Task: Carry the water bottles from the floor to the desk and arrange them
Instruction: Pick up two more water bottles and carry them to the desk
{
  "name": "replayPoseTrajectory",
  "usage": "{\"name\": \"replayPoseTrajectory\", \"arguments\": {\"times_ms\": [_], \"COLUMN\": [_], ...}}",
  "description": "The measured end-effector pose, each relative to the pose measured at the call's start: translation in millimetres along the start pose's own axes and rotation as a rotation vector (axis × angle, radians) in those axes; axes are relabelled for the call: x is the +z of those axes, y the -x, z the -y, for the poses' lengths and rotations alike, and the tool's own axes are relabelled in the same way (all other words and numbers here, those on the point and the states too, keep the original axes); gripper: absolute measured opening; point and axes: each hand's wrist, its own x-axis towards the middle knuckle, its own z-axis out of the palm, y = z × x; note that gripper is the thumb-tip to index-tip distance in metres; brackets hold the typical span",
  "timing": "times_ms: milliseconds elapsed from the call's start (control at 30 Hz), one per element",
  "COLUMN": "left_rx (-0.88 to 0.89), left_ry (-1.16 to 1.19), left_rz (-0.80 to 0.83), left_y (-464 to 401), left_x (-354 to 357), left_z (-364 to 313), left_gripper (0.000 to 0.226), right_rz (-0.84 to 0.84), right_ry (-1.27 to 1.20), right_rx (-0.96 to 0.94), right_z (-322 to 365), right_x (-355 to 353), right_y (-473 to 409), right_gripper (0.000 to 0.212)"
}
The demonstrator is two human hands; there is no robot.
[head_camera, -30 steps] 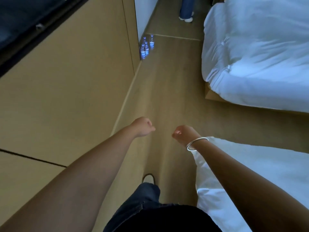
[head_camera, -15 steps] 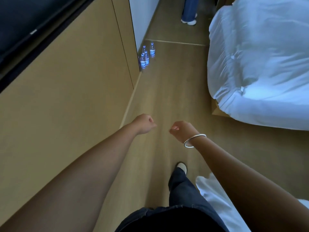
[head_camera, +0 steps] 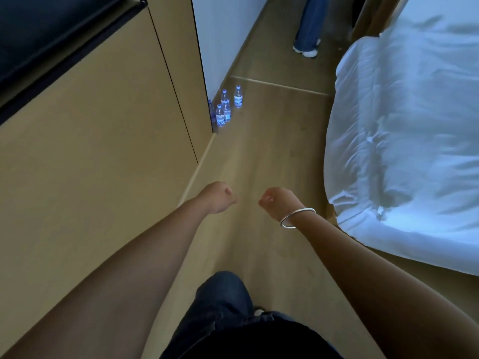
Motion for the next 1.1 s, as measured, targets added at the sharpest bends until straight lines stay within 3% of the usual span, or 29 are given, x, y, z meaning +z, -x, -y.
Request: {"name": "replayPoseTrajectory", "arguments": {"times_ms": [533,733,1000,1100], "left_rx": [0.014,0.038,0.014,-0.038], "left_ry": [0.078,0.097,0.132,0.11], "left_rz": [0.028,0.089,-0.003,-0.009], "left_y": [-266.1,-343.2,-461.5,-504.6], "left_x": [-163.1,-183.9,-203.2,-211.6], "left_z": [-44.6,-76.2,-140.7,-168.5], "left_gripper": [0.009,0.009,0.006,0.018], "right_rz": [-0.029,0.014,0.012,0.037], "right_ry": [-0.022,-0.007,0.078,0.113], "right_rx": [0.047,0.034,0.028,0.004], "right_z": [79.5,84.9,61.3,52.7], "right_x": [-100.8,-140.1,-216.2,-251.2], "right_y": [-261.4,-339.3,-466.7,-513.0], "right_gripper": [0.021,0.013,0.013,0.015]}}
